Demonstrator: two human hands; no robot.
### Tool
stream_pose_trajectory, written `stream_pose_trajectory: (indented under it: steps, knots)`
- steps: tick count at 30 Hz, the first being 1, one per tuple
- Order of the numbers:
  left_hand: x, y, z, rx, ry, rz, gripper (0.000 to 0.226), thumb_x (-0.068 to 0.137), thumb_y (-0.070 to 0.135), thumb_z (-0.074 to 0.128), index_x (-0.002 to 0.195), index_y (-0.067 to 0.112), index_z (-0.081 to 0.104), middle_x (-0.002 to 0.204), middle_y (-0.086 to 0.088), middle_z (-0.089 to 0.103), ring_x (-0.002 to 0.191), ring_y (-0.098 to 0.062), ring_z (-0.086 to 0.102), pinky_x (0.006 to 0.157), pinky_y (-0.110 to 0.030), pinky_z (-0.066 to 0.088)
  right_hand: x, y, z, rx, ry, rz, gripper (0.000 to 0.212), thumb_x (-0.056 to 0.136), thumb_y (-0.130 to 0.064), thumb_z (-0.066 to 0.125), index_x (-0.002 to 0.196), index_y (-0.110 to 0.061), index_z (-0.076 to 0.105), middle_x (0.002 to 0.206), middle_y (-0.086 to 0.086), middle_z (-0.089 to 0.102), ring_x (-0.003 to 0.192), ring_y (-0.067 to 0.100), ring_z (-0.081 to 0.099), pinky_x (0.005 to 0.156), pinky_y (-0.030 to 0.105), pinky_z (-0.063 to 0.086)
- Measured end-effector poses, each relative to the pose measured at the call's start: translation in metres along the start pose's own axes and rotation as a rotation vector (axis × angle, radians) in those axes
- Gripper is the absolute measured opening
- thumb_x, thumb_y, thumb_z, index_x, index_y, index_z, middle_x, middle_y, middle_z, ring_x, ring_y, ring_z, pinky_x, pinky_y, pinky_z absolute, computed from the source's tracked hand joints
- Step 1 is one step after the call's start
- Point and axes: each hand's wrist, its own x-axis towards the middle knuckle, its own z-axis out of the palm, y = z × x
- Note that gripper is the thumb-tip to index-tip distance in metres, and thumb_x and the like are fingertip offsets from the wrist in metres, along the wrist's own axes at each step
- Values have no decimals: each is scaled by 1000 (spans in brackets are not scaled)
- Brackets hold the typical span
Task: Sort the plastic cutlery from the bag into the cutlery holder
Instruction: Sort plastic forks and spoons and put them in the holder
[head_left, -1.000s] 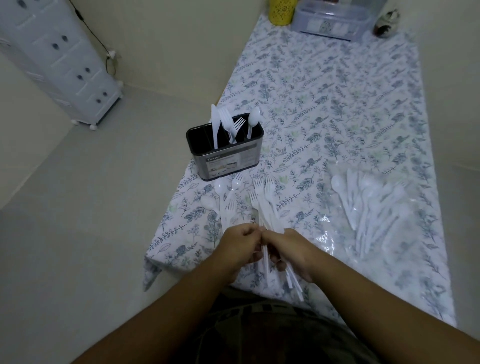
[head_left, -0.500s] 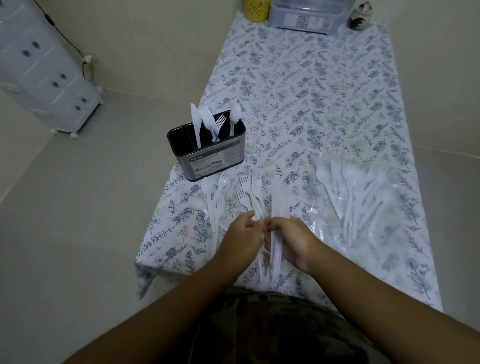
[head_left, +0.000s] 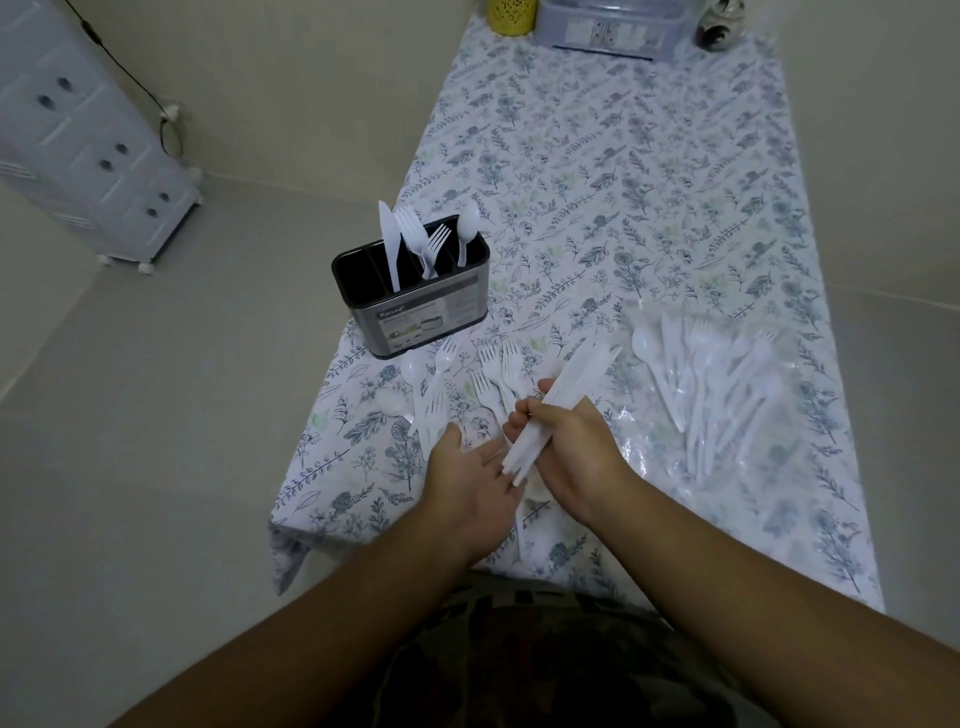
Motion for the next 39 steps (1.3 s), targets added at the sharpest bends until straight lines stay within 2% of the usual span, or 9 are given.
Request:
stream_pose_trajectory:
  steps: [3,5,7,10,17,21,26,34,39]
  knots:
    - [1,-9,7,95,-96,-2,73,101,61,29,131,2,59,130,-16,65,123,-25,59,116,-39,35,0,0,-1,16,6,48,19,95,6,50,110,-6,54,75,14,60,63,22,59,69,38,54]
    - [-1,-13,12,496,-20,123,58,101,58,33,125,14,62,127,-4,65,113,-15,61,108,-35,38,6,-3,-5,-48,57,35,16,94,2,50,107,-5,55,66,9,55,55,18,51,58,32,46]
    - [-4,-11,8,967,129,329,35,102,40,45,129,21,57,127,3,58,99,-9,57,89,-30,44,12,-11,-12,-287,145,-11,7,95,-3,51,94,-7,57,60,5,50,49,16,44,49,30,39]
    - [7,1,-17,1274,188,524,36,97,15,49,132,19,58,129,-2,58,76,-10,62,56,-19,49,18,-21,-31,-736,252,-51,10,96,-14,55,87,-12,60,64,3,48,49,16,41,45,26,36]
    - [22,23,-54,1443,295,587,25,96,10,52,109,19,71,117,3,67,72,4,57,53,-4,43,37,-15,-30,-878,81,82,17,96,-7,53,112,-12,60,68,7,49,51,18,42,44,26,36]
    - [26,24,-54,1516,298,641,24,95,12,53,110,19,70,107,-1,68,68,-4,59,55,-12,42,39,-12,-22,-870,-110,179,27,94,-5,57,116,-18,61,65,5,49,48,15,42,45,25,36]
    - [34,19,-38,1614,318,702,9,90,24,67,95,17,65,87,2,67,76,-10,63,62,-19,47,37,-13,-41,-860,50,73,25,91,-6,60,115,-12,65,74,9,53,50,17,44,43,24,37]
    - [53,10,-19,1854,314,692,28,83,41,74,84,15,61,77,0,61,72,-18,60,59,-28,44,32,-4,-57,-963,29,35,12,89,-13,67,99,-17,72,80,10,66,47,18,47,41,25,39]
    - [52,21,-22,1774,380,615,30,70,31,70,55,14,50,48,4,44,44,-13,45,45,-21,36,27,-7,-66,-896,9,65,15,89,-10,68,104,-13,69,76,7,62,48,18,47,44,26,39]
